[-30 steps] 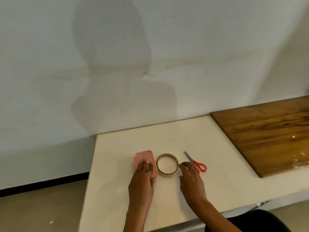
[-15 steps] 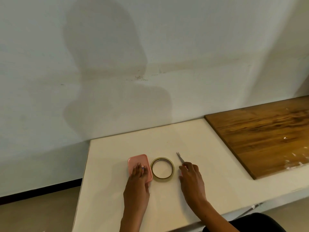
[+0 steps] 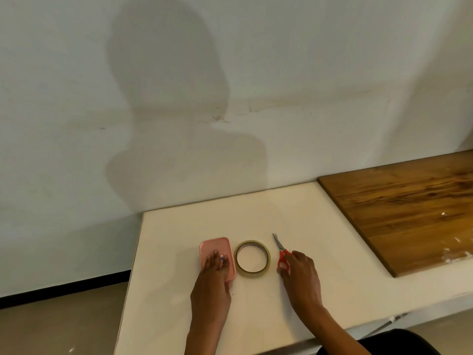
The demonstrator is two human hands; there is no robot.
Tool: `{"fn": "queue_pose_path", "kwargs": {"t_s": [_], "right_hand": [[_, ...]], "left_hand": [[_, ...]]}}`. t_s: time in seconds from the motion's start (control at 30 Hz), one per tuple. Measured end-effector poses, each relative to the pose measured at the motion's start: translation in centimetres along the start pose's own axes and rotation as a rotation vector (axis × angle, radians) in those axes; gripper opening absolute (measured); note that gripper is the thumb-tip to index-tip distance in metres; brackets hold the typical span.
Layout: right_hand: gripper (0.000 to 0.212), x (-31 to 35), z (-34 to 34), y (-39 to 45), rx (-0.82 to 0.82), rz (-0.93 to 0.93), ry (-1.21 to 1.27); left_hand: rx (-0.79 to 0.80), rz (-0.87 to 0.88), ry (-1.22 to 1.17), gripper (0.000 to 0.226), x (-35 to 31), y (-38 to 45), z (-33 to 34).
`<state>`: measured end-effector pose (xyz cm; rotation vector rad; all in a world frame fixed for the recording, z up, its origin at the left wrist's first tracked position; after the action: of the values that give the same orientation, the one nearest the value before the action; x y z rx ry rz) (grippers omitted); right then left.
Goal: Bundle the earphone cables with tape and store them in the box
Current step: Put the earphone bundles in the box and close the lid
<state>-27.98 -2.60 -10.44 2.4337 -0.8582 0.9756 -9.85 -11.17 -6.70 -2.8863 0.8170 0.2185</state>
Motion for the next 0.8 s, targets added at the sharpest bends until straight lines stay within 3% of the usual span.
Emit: {"fn": "queue_pose_path", "kwargs": {"t_s": [0.23,0.43,0.8], "right_hand": [[0.024,-0.11,-0.11,-0.04,-0.011,-0.014,0.03],[0.01,-0.5,-0.27,-0.22,-0.054,-0.032,0.078],[0.021,-0.71,-0.2,-0.17,-0.06,-0.009,0.062]], "left_hand": [[0.008,-0.015,-0.005,0.057,0.05,-0.06,-0.18],[0.011,-0.021,-0.011,0.057,0.41,-0.09,-0.02],[-0.007,-0.032,-0.033,0.056,0.8,0.1,-0.12]]}}
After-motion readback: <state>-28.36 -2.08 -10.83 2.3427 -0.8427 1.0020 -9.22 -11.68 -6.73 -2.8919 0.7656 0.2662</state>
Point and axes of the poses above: each hand's wrist, its own y-axis towards the middle knuckle, its own z-axis out of the palm, x = y × z, the point moved 6 cm from there along y, towards the middle knuckle, and after that the axes turned 15 degrees about y, right-handed, at the moved point
